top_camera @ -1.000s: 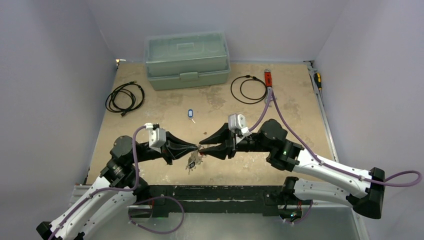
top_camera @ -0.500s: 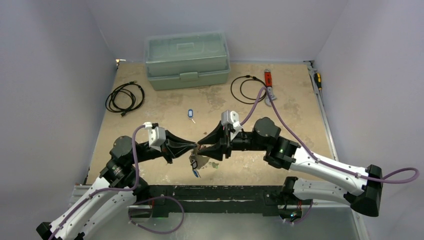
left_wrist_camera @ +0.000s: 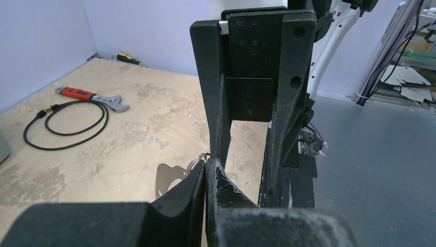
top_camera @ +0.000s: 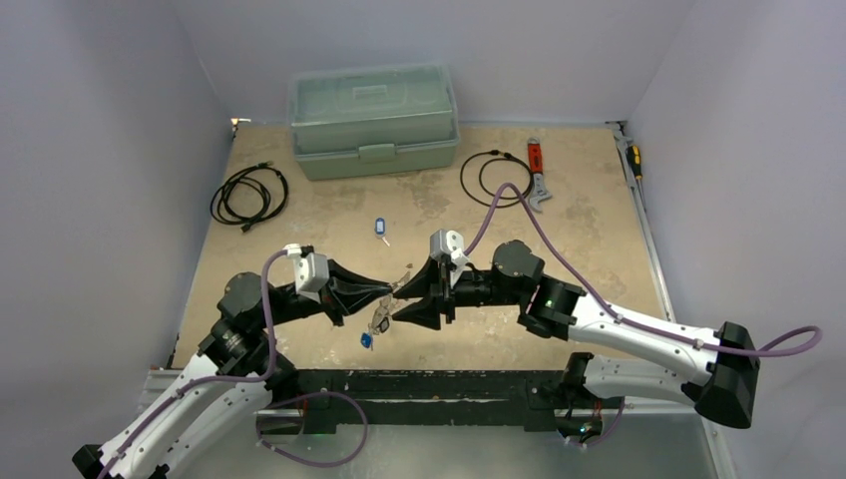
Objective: Put the keys on the keyring
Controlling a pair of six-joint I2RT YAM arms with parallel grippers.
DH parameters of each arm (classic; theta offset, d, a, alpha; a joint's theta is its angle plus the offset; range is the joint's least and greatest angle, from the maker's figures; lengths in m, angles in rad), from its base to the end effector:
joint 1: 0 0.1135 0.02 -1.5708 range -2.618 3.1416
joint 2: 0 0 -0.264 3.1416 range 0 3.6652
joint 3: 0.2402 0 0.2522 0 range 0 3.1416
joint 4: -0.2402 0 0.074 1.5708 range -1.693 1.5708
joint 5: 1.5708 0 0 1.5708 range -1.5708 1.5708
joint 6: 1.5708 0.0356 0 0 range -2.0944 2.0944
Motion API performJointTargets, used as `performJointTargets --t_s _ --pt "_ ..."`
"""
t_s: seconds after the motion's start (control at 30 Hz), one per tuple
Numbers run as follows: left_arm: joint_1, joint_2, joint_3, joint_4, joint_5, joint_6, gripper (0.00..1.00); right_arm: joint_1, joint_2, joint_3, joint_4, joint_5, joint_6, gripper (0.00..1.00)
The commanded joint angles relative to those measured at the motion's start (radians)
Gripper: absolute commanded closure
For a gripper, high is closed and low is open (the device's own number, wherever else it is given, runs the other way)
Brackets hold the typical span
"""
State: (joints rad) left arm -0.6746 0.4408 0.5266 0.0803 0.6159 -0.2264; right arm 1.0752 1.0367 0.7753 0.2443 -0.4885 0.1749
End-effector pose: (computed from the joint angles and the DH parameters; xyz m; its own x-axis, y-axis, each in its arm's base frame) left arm 0.0823 -0.0921 0.3239 -0.0885 -0.1638 -0.9825 0.9594 0.2512 -0.1283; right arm 0.1009 0.2219 0.3336 -0.1820 -0.0136 -0.9832 -0.9833 0.0097 0.1819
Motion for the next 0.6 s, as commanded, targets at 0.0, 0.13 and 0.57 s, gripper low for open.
performJointTargets --t_s 0.0,0.13,0.57 --pt "0.004 -0.016 0.037 0.059 0.004 -0.013 1.0 0.005 -0.02 -0.013 0.043 0.029 -0.003 0.54" --pt "0.004 -0.019 0.036 0.07 0.022 -0.017 1.0 0.003 -0.045 -0.032 0.051 0.068 -0.01 0.52" --pt "0.004 -0.013 0.028 0.104 0.07 -0.039 1.0 0.003 -0.071 -0.022 0.098 0.087 -0.034 0.51"
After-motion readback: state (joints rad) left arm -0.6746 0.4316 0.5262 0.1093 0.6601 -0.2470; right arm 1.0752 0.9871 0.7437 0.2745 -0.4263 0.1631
